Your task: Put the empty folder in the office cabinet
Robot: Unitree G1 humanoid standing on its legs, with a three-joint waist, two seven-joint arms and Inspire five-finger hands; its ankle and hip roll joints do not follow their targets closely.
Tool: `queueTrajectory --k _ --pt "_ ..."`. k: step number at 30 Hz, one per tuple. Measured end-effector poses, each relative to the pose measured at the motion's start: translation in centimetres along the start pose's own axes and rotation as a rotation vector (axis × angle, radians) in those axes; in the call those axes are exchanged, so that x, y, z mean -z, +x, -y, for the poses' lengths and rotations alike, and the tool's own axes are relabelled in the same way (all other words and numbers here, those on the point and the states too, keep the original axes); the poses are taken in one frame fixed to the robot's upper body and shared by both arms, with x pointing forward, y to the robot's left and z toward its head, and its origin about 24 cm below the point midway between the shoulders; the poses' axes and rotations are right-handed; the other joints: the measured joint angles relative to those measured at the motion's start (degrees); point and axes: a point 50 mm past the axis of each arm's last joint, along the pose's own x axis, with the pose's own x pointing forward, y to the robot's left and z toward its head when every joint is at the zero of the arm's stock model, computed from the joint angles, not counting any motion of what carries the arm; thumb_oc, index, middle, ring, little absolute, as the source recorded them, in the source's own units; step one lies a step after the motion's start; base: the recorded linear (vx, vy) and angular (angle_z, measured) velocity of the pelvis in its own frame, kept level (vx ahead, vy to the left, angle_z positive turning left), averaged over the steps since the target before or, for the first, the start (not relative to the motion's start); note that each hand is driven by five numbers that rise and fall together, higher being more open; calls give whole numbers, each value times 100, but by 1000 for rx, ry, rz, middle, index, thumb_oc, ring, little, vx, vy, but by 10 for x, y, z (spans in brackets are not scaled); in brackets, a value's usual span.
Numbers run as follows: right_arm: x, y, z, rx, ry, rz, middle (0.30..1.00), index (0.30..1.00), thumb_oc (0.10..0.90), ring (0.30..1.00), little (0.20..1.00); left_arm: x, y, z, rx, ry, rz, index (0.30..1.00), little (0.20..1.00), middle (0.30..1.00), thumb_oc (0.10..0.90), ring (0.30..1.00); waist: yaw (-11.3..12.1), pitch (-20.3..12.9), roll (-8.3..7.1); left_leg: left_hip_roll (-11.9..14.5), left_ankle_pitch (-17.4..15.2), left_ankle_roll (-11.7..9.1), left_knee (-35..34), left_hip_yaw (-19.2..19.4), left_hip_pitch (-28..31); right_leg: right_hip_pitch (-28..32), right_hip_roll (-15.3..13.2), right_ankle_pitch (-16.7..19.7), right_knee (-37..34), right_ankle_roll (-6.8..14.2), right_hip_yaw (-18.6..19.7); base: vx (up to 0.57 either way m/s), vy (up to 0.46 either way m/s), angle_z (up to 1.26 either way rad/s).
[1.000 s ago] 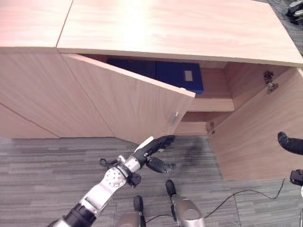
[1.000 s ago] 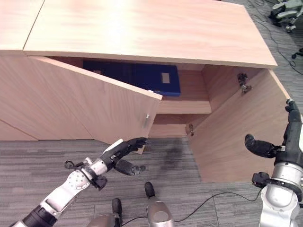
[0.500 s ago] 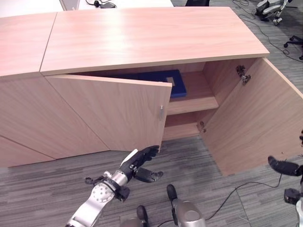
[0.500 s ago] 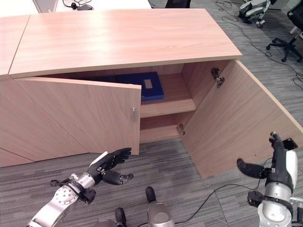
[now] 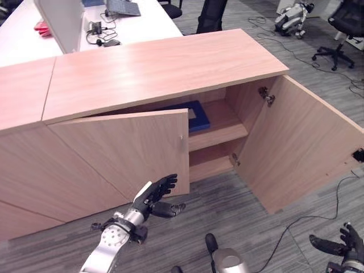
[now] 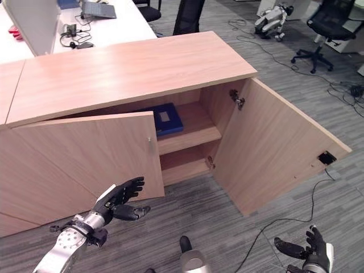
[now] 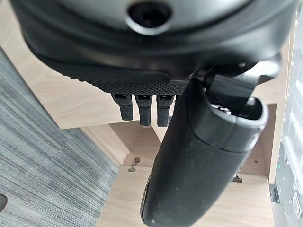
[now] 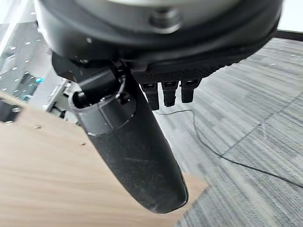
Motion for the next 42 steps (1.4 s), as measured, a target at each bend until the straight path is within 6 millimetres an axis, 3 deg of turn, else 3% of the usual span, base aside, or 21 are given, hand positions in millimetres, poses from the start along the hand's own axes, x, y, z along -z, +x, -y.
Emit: queueTrajectory --k 4,7,14,23,27,32,35,39,42 --pt "0 4 2 10 16 -8 900 900 800 900 900 0 10 5 22 -23 2 900 900 900 800 900 -50 -29 59 50 -39 -29 -13 7 5 42 62 147 -83 -63 -13 29 -16 -2" --pt "-3 18 7 44 36 -29 900 900 800 900 900 -3 18 10 52 -11 4 900 900 900 800 900 -42 -28 55 74 -77 -24 -42 17 137 154 84 171 -57 -44 -66 0 0 0" --pt "-26 37 36 201 183 8 900 900 800 900 900 -8 23 13 72 2 18 900 900 900 800 900 -143 -80 152 24 -25 -29 -235 21 264 207 54 120 -145 -54 -147 25 -38 -2" --pt "-53 49 77 310 144 53 900 900 800 900 900 -11 27 22 130 15 27 900 900 900 800 900 -320 -119 323 23 67 -43 -438 -11 315 198 40 113 -162 -61 -198 3 -38 2" --pt "-68 50 99 361 112 86 900 900 800 900 900 -7 25 23 132 11 14 900 900 900 800 900 -366 -101 449 -1 166 -37 -626 -10 398 193 28 81 -167 -52 -216 -9 -46 0" --pt "-81 51 109 372 150 121 900 900 800 900 900 -5 23 24 136 8 6 900 900 900 800 900 -440 -68 688 0 195 -44 -666 -78 395 189 25 54 -168 -63 -295 -3 -45 7" --pt "-100 54 111 355 181 171 900 900 800 900 900 -3 21 24 139 10 -2 900 900 900 800 900 -504 -55 837 -2 195 -44 -668 -78 396 188 49 45 -171 -51 -294 -18 -56 1" --pt "-142 57 123 362 80 256 900 900 800 900 900 -2 21 25 148 3 -7 900 900 900 800 900 -521 -53 853 0 209 -39 -667 -70 396 186 39 54 -170 -57 -282 -50 -67 -2" --pt "-168 64 97 278 89 329 900 900 800 900 900 0 19 28 186 17 -24 900 900 900 800 900 -514 -44 839 13 224 -45 -669 -62 449 210 40 79 -167 -78 -276 -40 -68 -1"
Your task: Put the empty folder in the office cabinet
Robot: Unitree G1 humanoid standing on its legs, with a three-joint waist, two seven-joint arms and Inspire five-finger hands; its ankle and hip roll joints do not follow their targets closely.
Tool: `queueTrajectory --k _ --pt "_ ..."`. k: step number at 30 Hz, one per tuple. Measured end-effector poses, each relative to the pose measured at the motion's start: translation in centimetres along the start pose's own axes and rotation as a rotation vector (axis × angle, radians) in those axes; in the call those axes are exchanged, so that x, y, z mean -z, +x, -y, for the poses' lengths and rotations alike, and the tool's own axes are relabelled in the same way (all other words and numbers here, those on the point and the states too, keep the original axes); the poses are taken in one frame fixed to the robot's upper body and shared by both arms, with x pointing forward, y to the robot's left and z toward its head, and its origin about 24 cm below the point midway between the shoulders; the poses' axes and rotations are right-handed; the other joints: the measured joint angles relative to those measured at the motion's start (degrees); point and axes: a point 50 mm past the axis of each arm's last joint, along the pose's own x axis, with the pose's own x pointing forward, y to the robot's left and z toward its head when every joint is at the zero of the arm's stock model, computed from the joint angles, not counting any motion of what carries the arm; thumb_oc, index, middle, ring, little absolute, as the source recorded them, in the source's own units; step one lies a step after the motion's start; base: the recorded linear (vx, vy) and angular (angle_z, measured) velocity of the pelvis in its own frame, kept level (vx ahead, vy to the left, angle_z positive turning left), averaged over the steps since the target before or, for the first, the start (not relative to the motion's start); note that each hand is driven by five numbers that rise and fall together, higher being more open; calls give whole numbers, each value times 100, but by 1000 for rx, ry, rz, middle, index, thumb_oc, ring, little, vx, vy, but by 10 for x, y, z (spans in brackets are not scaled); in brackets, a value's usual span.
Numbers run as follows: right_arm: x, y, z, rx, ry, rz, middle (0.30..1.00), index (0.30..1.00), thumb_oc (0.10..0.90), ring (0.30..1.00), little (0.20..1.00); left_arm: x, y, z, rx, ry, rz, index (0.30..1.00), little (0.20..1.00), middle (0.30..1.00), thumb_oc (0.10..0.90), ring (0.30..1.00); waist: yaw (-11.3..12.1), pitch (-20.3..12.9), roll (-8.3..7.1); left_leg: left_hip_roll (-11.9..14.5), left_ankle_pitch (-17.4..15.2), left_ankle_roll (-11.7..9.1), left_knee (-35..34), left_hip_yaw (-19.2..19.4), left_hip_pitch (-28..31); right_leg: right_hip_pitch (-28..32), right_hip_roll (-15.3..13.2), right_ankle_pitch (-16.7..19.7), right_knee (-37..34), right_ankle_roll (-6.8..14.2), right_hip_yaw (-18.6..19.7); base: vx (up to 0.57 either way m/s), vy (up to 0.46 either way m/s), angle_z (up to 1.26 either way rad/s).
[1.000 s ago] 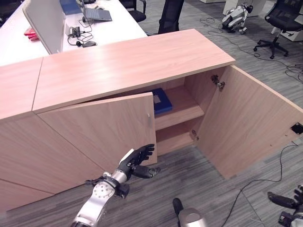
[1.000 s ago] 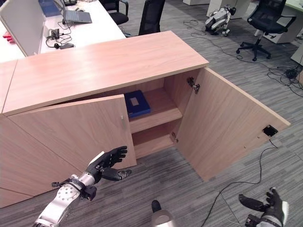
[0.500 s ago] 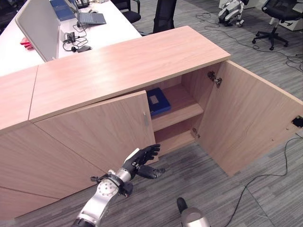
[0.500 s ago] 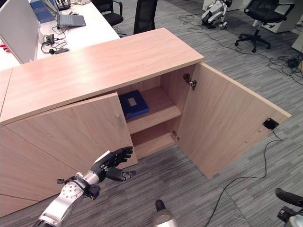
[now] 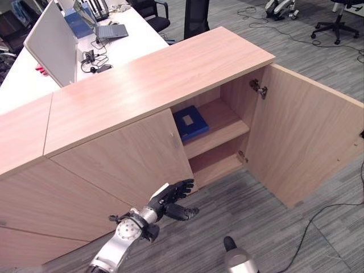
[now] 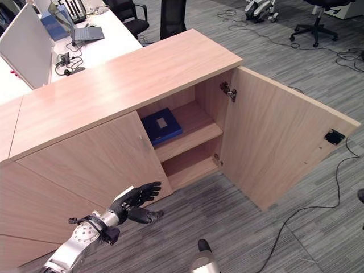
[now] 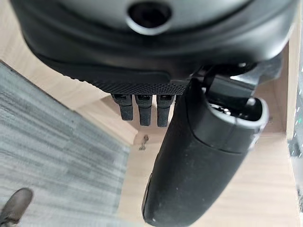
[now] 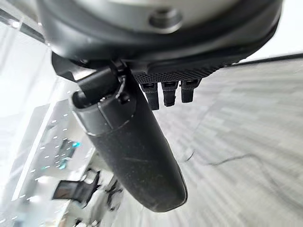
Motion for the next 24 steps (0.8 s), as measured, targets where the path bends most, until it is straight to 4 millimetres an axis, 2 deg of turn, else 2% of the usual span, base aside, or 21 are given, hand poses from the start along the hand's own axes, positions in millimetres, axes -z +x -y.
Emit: queueTrajectory --k 4,10,11,19,24 --pt "-3 -4 -44 -160 7 8 900 900 800 900 900 -3 3 5 22 7 7 900 900 900 800 900 65 -2 17 -17 28 -5 -1 -54 59 74 2 -23 -7 11 -49 -27 -29 8" --pt "1 -12 -70 -267 23 -3 900 900 800 900 900 -1 2 6 25 2 2 900 900 900 800 900 179 -5 31 -18 42 -2 -1 -77 40 67 -5 -82 -43 31 -60 -6 -5 2" --pt "-1 -16 -81 -304 34 3 900 900 800 900 900 0 2 7 25 -4 1 900 900 900 800 900 180 -4 30 -7 40 -2 -1 -75 42 72 5 -33 -4 -22 -63 0 0 0" --pt "-2 -26 -96 -353 84 13 900 900 800 900 900 2 4 8 26 -9 -6 900 900 900 800 900 99 7 5 8 35 -3 -2 -60 58 92 13 0 0 -35 -50 0 0 0" --pt "-5 -42 -111 -435 131 41 900 900 800 900 900 3 5 9 29 -14 -8 900 900 900 800 900 -23 6 1 32 55 -32 -1 -6 42 45 31 -83 -43 -43 -11 7 -7 -9"
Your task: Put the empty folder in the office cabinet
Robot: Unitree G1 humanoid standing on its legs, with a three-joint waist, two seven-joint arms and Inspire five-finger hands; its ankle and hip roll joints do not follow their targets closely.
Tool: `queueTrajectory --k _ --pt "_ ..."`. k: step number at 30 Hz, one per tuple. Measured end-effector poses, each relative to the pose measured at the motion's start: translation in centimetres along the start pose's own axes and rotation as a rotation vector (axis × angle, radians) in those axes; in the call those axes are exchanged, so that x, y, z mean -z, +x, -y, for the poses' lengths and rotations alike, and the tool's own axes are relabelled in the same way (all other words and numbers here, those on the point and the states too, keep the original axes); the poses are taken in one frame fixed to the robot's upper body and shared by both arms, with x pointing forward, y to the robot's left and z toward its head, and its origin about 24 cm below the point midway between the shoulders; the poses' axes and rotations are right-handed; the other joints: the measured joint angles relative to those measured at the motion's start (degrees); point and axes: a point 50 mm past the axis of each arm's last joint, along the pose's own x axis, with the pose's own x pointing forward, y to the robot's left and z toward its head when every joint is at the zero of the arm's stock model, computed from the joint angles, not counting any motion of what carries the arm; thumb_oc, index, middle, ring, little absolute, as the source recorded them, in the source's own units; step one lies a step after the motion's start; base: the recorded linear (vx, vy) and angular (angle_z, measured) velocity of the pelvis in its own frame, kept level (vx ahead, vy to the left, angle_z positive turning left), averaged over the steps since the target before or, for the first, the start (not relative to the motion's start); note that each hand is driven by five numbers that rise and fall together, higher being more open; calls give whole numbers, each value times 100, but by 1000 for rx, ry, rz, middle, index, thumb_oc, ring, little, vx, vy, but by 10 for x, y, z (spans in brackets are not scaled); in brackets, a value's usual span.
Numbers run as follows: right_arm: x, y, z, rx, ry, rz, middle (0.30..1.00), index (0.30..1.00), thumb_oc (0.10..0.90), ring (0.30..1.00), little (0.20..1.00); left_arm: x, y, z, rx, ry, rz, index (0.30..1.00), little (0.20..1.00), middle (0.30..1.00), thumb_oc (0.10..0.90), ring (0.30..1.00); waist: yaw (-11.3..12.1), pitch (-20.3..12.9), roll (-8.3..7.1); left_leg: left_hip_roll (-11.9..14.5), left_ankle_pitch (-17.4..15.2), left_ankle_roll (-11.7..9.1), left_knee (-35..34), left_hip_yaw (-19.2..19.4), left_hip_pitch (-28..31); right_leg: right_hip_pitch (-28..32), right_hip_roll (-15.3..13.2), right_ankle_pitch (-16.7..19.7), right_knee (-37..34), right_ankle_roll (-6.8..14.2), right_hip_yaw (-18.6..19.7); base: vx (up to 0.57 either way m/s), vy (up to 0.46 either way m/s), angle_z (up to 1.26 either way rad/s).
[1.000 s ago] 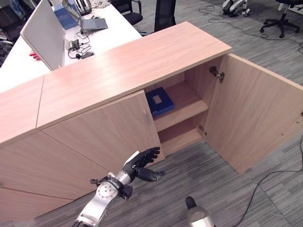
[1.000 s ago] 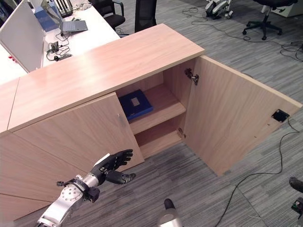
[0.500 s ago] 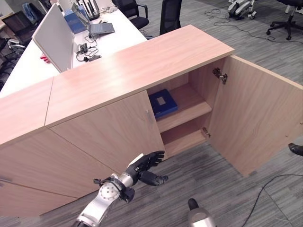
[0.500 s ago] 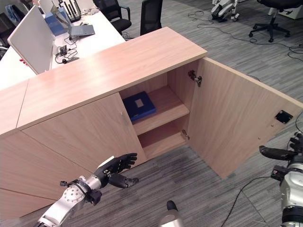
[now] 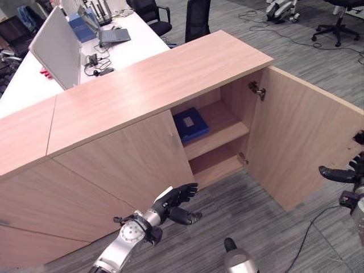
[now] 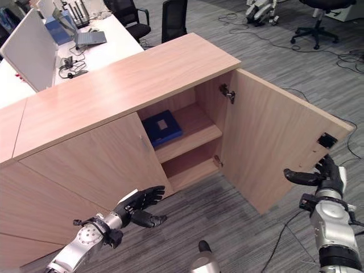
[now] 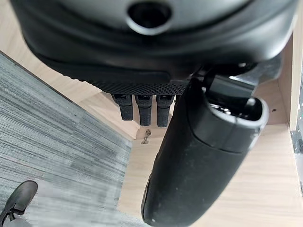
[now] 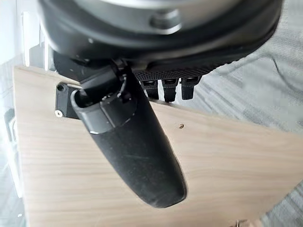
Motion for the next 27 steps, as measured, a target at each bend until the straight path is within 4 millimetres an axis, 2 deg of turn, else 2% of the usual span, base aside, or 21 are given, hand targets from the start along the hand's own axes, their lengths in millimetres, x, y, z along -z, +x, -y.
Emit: queueTrajectory --k 1,3,4,7,12,13,17,18,19,20,21,22,23,24,25,26,27 --pt "3 -7 -17 -45 81 11 900 900 800 900 900 1 2 1 -6 -13 -2 900 900 900 800 900 -27 -4 -30 45 4 -28 0 73 -6 -22 38 -5 -1 -2 0 9 -5 -25" --pt "4 -11 -25 -77 109 14 900 900 800 900 900 2 5 2 -5 -27 -5 900 900 900 800 900 -50 -2 -46 68 5 -40 1 104 -14 -53 62 -3 0 -4 -15 3 -6 -21" --pt "3 -15 -37 -114 146 23 900 900 800 900 900 3 6 5 -4 -38 -4 900 900 900 800 900 -136 -19 -54 87 9 -59 1 102 -17 -64 74 -3 -1 -4 -51 -3 4 -10" --pt "3 -24 -54 -151 223 32 900 900 800 900 900 3 11 12 3 -72 6 900 900 900 800 900 -151 -40 -86 121 14 -97 4 118 -19 -94 108 10 0 -21 -94 -2 13 -15" --pt "17 -60 -83 -240 304 21 900 900 800 900 900 4 15 17 3 -96 7 900 900 900 800 900 -154 -56 -199 186 -16 -165 174 169 -177 -207 142 89 41 -126 -157 2 19 -9" --pt "21 -72 -96 -279 342 11 900 900 800 900 900 5 15 16 2 -96 -1 900 900 900 800 900 -153 -58 -241 202 -21 -179 240 218 -226 -239 151 136 43 -183 -154 -11 16 -21" --pt "35 -98 -132 -407 385 -46 900 900 800 900 900 11 20 13 -9 -89 -34 900 900 900 800 900 -120 -82 -457 278 -114 -182 496 248 -307 -226 179 140 44 -194 -189 -3 21 -15" --pt "39 -108 -149 -482 425 -74 900 900 800 900 900 11 25 11 -19 -78 -46 900 900 900 800 900 -83 -93 -579 316 -125 -186 681 222 -464 -289 194 95 44 -138 -194 -14 19 -4" --pt "41 -112 -156 -514 446 -87 900 900 800 900 900 10 27 11 -13 -70 -50 900 900 900 800 900 -40 -90 -590 353 -126 -184 763 200 -552 -328 213 3 44 -13 -211 -9 14 -5" --pt "44 -116 -164 -561 436 -95 900 900 800 900 900 9 30 12 -5 -60 -53 900 900 900 800 900 10 -90 -586 379 -126 -180 799 62 -646 -386 240 -161 46 214 -269 -1 6 -11" --pt "44 -121 -180 -671 410 -107 900 900 800 900 900 7 32 13 -1 -61 -46 900 900 900 800 900 153 -87 -556 465 -104 -155 816 -141 -801 -548 312 -382 195 276 -377 0 12 -12" --pt "46 -124 -189 -730 399 -116 900 900 800 900 900 5 34 13 0 -61 -41 900 900 900 800 900 270 -94 -569 503 -97 -166 856 -208 -872 -642 331 -373 378 -8 -406 6 16 5" --pt "45 -131 -208 -848 375 -130 900 900 800 900 900 4 36 16 4 -70 -32 900 900 900 800 900 483 -165 -678 474 6 -266 855 -292 -932 -617 242 -497 397 -44 -541 4 12 17" --pt "42 -135 -221 -933 351 -127 900 900 800 900 900 3 37 16 5 -74 -32 900 900 900 800 900 620 -177 -694 443 54 -334 982 -337 -966 -621 240 -503 280 -19 -632 2 6 30" --pt "29 -146 -245 -1094 310 -93 900 900 800 900 900 3 40 15 -1 -72 -35 900 900 900 800 900 717 -170 -668 456 -143 -289 1694 -405 -1248 -601 279 -479 178 19 -776 -4 3 17" --pt "21 -151 -255 -1168 302 -66 900 900 800 900 900 4 39 13 -17 -70 -41 900 900 900 800 900 772 -178 -626 446 -321 -243 2098 -403 -1353 -599 323 -479 175 19 -818 -8 16 24" --pt "13 -165 -271 -1293 288 -37 900 900 800 900 900 7 38 10 -24 -67 -55 900 900 900 800 900 881 -189 -505 462 -573 -129 2285 -454 -1414 -600 427 -554 245 132 -881 -11 31 28"
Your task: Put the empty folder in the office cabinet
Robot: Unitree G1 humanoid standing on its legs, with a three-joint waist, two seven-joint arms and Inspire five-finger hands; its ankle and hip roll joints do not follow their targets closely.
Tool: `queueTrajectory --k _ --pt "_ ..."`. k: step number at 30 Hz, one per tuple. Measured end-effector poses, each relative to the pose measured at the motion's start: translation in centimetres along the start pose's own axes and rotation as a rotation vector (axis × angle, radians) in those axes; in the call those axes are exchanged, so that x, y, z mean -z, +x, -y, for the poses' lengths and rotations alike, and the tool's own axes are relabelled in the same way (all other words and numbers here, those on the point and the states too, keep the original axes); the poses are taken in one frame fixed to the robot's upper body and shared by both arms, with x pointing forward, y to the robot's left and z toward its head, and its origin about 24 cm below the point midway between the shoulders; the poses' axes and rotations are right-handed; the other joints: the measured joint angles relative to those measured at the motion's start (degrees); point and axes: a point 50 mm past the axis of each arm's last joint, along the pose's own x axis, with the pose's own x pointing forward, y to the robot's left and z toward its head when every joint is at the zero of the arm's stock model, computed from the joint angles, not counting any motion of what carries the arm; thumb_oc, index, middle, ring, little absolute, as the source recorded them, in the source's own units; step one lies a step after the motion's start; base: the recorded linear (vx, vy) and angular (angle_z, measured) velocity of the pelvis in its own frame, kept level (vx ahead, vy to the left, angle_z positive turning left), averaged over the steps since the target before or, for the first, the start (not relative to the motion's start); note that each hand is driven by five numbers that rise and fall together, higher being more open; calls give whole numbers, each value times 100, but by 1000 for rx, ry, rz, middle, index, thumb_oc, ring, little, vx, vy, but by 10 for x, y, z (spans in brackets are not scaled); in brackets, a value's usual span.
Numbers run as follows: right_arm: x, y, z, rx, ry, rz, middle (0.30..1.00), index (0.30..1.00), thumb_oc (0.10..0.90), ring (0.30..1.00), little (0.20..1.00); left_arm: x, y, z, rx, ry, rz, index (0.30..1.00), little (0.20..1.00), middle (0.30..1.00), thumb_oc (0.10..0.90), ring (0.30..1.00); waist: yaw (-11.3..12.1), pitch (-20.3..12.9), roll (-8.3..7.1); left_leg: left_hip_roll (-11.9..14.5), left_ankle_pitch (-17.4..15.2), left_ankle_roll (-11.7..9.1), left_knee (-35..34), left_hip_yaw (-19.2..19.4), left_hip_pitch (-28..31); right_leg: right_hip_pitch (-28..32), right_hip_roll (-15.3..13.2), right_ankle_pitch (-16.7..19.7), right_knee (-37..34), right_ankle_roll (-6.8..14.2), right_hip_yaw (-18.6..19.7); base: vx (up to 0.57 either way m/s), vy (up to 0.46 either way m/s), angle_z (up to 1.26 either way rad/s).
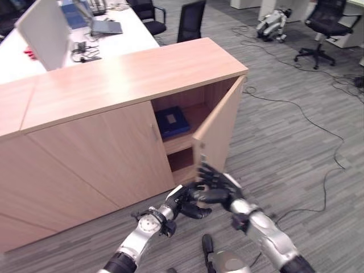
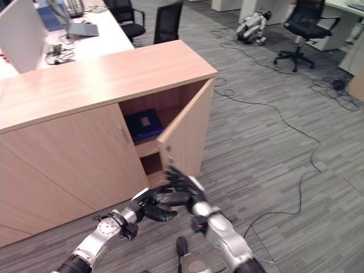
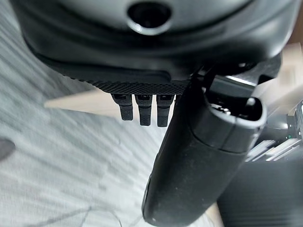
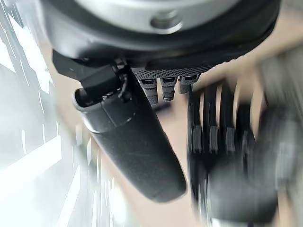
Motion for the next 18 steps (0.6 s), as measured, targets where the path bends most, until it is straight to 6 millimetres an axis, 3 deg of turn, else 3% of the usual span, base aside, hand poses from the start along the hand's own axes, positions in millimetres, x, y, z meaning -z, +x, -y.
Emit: queueTrajectory --k 1,2,3,4,5,6,7,9,12,18 --pt "-2 11 -16 -105 -17 -6 900 900 800 900 900 3 2 0 -5 -6 -13 900 900 900 800 900 170 40 314 224 -69 221 -228 -185 -45 -226 131 -329 445 166 -118 -9 29 30" --pt "-2 12 -19 -128 -25 -12 900 900 800 900 900 3 2 1 -8 -11 -12 900 900 900 800 900 232 30 404 313 -33 205 -278 -183 -107 -395 174 -362 847 -292 -42 -7 24 93" --pt "-4 19 -32 -196 -18 -1 900 900 800 900 900 5 -3 1 3 -1 -11 900 900 900 800 900 330 -92 256 96 122 35 -656 -416 -95 -547 -173 -658 1451 -497 171 -1 20 110" --pt "-6 21 -39 -219 -3 13 900 900 800 900 900 5 -7 -3 0 18 -13 900 900 900 800 900 399 -183 -38 -148 119 -30 -484 -373 -217 -397 -514 -867 1119 -199 211 -1 49 127" --pt "-10 24 -40 -240 -16 20 900 900 800 900 900 8 -9 -5 -26 15 -25 900 900 900 800 900 631 -170 141 -81 -125 -122 228 -311 -270 -341 -407 -364 839 -137 69 2 55 61" --pt "-10 24 -40 -242 -15 20 900 900 800 900 900 11 -10 -6 -35 14 -33 900 900 900 800 900 671 -169 220 -99 -227 -46 192 -285 -139 -312 -333 -329 760 -159 57 3 54 39" --pt "-9 26 -41 -239 -6 20 900 900 800 900 900 15 -15 -15 -62 19 -48 900 900 900 800 900 776 -69 140 -212 -249 144 -498 -218 261 -240 -334 17 700 -370 139 2 25 30" --pt "-1 26 -44 -250 -9 -19 900 900 800 900 900 28 -26 -24 -107 8 -90 900 900 900 800 900 831 -54 -74 -349 28 68 -917 -262 422 -176 -368 372 470 -486 291 12 29 28" --pt "15 21 -34 -205 -22 -79 900 900 800 900 900 46 -39 -22 -137 -35 -144 900 900 900 800 900 990 -2 -1 -345 16 103 -863 -318 273 -89 -386 472 215 -466 265 19 28 10" --pt "17 18 -30 -198 -32 -94 900 900 800 900 900 56 -48 -26 -175 -62 -170 900 900 900 800 900 1119 28 6 -328 -47 135 -796 -342 172 -89 -365 691 117 -541 244 18 9 6"
